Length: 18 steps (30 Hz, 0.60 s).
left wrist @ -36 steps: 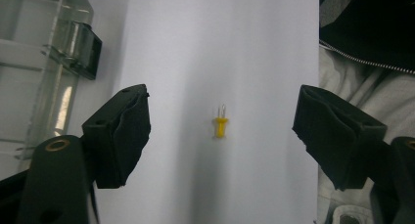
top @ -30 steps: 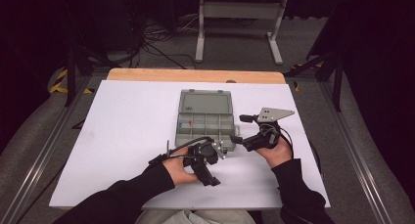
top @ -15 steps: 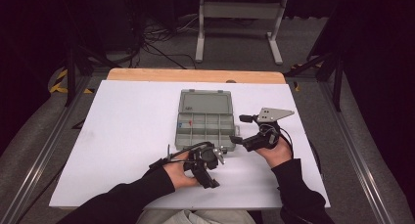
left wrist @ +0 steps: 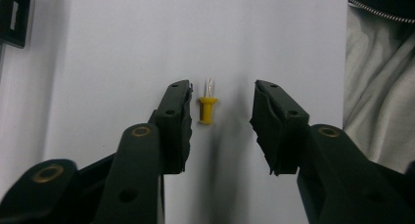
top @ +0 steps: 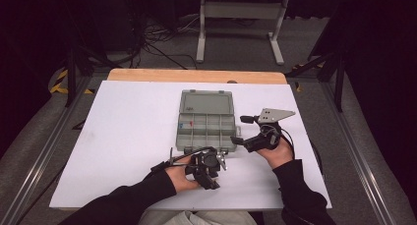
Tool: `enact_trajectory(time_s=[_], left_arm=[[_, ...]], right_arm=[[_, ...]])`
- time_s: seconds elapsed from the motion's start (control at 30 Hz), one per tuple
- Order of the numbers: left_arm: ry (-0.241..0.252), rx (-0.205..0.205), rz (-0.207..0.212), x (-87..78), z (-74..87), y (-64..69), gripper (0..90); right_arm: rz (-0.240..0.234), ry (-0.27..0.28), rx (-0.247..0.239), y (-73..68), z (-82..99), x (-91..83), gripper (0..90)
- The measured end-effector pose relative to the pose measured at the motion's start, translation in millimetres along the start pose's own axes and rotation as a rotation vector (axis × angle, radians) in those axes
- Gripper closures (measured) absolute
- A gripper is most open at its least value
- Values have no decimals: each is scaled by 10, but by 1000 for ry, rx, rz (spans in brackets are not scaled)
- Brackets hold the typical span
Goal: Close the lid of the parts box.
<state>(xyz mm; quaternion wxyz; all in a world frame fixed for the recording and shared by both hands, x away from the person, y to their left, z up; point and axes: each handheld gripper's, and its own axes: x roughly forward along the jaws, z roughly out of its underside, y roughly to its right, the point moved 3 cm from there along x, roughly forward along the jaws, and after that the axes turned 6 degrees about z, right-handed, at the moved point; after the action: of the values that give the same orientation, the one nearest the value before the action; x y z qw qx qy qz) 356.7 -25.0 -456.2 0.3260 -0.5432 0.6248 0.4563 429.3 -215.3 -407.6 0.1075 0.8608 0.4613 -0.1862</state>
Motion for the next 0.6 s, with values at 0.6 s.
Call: enact_trajectory(time_s=[0.6], left_arm=[[2,34,-84,9,17,26,818]], right_arm=[[-4,-3,-5,-8,4,14,110]])
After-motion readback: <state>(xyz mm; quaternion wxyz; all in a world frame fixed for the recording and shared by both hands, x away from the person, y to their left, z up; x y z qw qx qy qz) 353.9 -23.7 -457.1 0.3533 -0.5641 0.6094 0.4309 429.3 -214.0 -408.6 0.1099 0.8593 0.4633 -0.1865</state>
